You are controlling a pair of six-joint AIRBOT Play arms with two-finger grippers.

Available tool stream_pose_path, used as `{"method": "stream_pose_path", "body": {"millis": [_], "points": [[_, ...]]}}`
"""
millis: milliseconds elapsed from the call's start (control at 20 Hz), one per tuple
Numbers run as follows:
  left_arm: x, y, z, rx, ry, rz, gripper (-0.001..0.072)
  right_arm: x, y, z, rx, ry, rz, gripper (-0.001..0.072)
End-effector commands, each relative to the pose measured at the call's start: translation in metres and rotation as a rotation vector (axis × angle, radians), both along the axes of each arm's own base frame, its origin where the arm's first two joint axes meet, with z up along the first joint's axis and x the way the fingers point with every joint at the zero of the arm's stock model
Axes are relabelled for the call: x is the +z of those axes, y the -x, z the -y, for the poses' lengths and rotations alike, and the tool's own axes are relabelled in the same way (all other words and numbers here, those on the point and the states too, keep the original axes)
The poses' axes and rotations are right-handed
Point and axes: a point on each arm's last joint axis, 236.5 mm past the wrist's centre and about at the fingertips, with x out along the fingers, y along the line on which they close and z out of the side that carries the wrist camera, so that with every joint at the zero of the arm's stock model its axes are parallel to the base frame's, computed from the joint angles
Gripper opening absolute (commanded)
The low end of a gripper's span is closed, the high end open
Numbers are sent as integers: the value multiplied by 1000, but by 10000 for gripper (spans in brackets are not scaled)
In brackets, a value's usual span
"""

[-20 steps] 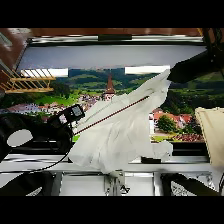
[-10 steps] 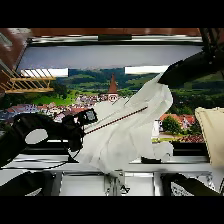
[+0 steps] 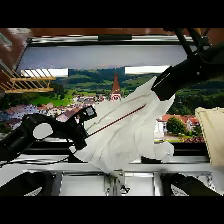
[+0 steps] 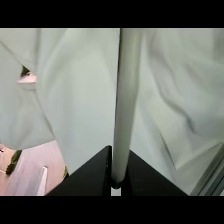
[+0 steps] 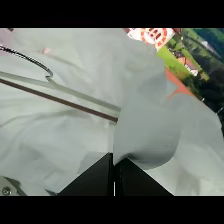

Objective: Fold the shirts.

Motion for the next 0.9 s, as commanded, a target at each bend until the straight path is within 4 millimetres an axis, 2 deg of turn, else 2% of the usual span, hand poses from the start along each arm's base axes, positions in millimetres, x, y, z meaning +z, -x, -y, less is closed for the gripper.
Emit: {"method": "stream_pose_path", "body": {"millis": [0,100,250,350,450,650,750,850], "points": [[-13,24,0,-46,-7,-73,40,17,-2,2,-23,-12,85,65],[-8,25,-8,-78,-26,-47,40,18,4,3,-18,-9,79,66],[-4,21,-32,-99,-88,-4,40,15,25,-12,55,-38,13,65],[3,11,-38,-65,-73,9,40,10,38,-20,93,-3,-9,66],[16,0,-33,-50,-22,33,40,5,48,-27,124,43,-7,65],[55,4,-4,-95,125,42,40,4,39,-23,99,135,68,65],[63,12,-2,-130,132,27,40,4,34,-17,74,158,84,66],[66,21,-6,-147,124,19,40,5,24,-2,21,208,109,66]]}}
